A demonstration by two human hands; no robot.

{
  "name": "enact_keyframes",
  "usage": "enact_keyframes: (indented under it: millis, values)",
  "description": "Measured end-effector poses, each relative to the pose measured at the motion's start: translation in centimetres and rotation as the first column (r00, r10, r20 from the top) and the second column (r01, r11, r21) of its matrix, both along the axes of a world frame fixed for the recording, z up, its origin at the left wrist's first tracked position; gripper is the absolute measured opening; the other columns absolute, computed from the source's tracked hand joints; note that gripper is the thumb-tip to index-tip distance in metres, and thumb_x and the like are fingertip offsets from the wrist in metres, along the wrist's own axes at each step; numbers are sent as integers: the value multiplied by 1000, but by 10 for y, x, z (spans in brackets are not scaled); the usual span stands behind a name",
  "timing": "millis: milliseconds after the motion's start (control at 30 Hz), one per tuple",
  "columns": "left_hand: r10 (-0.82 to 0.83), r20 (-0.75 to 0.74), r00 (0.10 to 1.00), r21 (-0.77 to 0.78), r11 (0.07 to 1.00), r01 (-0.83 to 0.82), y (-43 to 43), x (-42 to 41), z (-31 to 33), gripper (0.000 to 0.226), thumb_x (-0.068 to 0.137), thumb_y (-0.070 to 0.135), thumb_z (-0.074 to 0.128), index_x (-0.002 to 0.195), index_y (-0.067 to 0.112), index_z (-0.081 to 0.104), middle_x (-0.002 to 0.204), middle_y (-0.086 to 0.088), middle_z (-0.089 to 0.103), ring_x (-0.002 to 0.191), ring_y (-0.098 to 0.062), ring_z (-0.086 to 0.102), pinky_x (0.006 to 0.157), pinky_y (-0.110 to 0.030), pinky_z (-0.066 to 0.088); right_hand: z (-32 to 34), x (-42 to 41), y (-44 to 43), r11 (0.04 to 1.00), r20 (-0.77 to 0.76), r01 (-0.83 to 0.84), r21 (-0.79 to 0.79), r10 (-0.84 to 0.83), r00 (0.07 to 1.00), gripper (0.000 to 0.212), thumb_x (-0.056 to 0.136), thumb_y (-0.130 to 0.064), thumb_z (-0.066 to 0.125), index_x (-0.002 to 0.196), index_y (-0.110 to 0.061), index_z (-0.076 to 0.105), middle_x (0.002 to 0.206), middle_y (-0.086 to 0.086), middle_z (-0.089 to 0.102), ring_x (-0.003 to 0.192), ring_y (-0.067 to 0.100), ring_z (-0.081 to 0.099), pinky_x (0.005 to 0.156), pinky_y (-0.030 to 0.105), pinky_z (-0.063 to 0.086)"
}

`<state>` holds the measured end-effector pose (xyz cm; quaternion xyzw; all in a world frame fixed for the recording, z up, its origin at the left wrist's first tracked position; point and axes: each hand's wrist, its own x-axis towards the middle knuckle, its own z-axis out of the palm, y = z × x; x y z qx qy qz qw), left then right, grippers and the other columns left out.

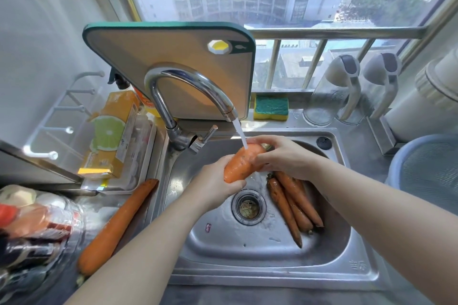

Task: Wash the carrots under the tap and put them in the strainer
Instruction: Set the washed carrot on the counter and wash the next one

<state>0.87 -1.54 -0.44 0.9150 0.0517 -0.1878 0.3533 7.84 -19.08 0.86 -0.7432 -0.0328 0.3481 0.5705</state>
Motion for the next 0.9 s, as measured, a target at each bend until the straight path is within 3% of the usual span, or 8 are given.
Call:
enact_keyframes:
  millis: [200, 300, 433, 567, 667, 767, 800, 900]
  values:
    - [-7, -7, 1000, -28, 1000, 7, 2, 0, 1, 57, 78, 42, 68, 130, 41, 45, 102, 9, 66, 83, -13, 64, 79, -35, 53, -1, -1, 2, 1000, 57, -5, -10, 5, 998, 45, 80, 3, 68, 121, -12, 61, 102, 20, 66, 83, 22, 65, 82, 37, 56]
    - [6, 10, 1000, 19, 1000, -6, 0, 0, 1, 59, 79, 44, 66, 132, 41, 42, 108, 7, 66, 93, -17, 63, 83, -36, 52, -3, 0, 2, 1000, 90, 13, -26, -10, 996, 46, 77, 0, 71, 120, -13, 62, 106, 24, 66, 84, 24, 66, 82, 38, 58]
    - [11, 57, 998, 58, 998, -14, -6, -4, 0, 57, 81, 44, 63, 133, 41, 39, 105, 4, 66, 90, -20, 63, 80, -39, 52, -7, -3, 6, 999, 126, 50, 1, -50, 991, 43, 77, -13, 78, 117, -13, 63, 109, 20, 66, 87, 20, 67, 78, 32, 58]
    - [21, 66, 998, 65, 998, -25, -8, -6, -2, 57, 82, 41, 64, 133, 39, 39, 104, 2, 66, 88, -20, 63, 78, -37, 52, -14, -4, 12, 991, 186, 122, -61, -109, 977, 27, 85, -28, 70, 111, -19, 67, 122, 12, 55, 100, 23, 65, 81, 42, 59]
    - [8, 64, 998, 74, 997, -12, -8, -3, -2, 57, 83, 41, 64, 133, 38, 39, 106, 1, 66, 90, -20, 62, 79, -36, 52, -14, -3, 14, 985, 246, 70, -158, -30, 969, 34, 83, -32, 72, 114, -23, 65, 122, 5, 51, 102, 13, 59, 78, 22, 54]
    - [7, 72, 997, 78, 997, -13, -9, 2, 0, 56, 83, 40, 63, 134, 37, 38, 107, -1, 66, 91, -22, 62, 78, -36, 52, -10, 2, 12, 977, 281, 86, -195, -28, 959, 44, 75, -31, 79, 115, -23, 63, 118, 3, 51, 91, 4, 58, 65, 5, 46]
    - [6, 71, 997, 73, 997, -11, -9, 3, 1, 56, 83, 40, 63, 133, 37, 39, 106, 0, 66, 91, -22, 63, 79, -37, 52, -10, 5, 9, 987, 225, 60, -152, -24, 974, 45, 78, -28, 77, 119, -18, 63, 117, 5, 55, 89, 6, 61, 65, 8, 49]
    - [-10, 73, 997, 70, 998, 5, -9, 5, 0, 57, 82, 44, 63, 133, 38, 40, 105, 2, 66, 89, -21, 63, 79, -38, 53, -4, 8, 5, 999, 23, 38, -27, -37, 999, 42, 84, -19, 72, 124, -14, 61, 112, 17, 65, 94, 25, 69, 80, 33, 59]
